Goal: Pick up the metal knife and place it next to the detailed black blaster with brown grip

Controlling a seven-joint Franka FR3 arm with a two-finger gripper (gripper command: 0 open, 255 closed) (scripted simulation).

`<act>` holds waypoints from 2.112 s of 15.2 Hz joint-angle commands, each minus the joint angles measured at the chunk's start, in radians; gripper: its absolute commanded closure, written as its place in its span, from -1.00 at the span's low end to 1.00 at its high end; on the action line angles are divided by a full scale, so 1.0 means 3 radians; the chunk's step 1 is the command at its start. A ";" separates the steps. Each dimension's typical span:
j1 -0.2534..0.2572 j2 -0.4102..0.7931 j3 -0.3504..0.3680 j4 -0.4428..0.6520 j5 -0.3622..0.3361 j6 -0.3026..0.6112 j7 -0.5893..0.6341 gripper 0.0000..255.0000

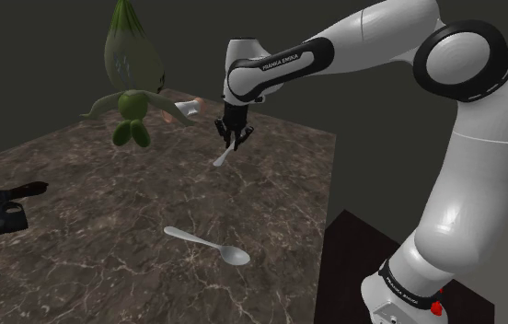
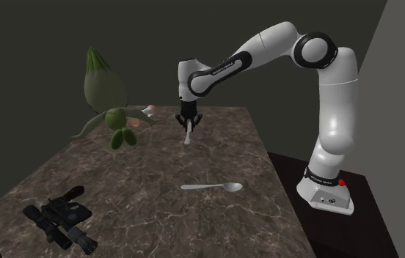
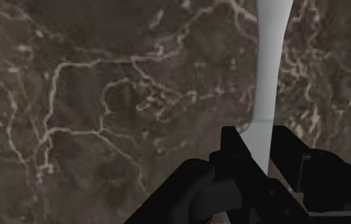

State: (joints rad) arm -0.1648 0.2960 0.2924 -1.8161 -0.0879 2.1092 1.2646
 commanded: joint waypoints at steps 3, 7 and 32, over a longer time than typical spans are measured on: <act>0.0000 0.0000 0.0000 0.0000 0.0000 0.0000 0.0000 1.00; -0.0003 -0.0035 0.0005 0.0045 0.0014 -0.0078 -0.0008 1.00; 0.0175 -0.0238 0.0141 0.0676 0.0066 -0.0908 0.0239 1.00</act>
State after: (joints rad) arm -0.1256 0.2242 0.3269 -1.6196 -0.0660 1.8434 1.3145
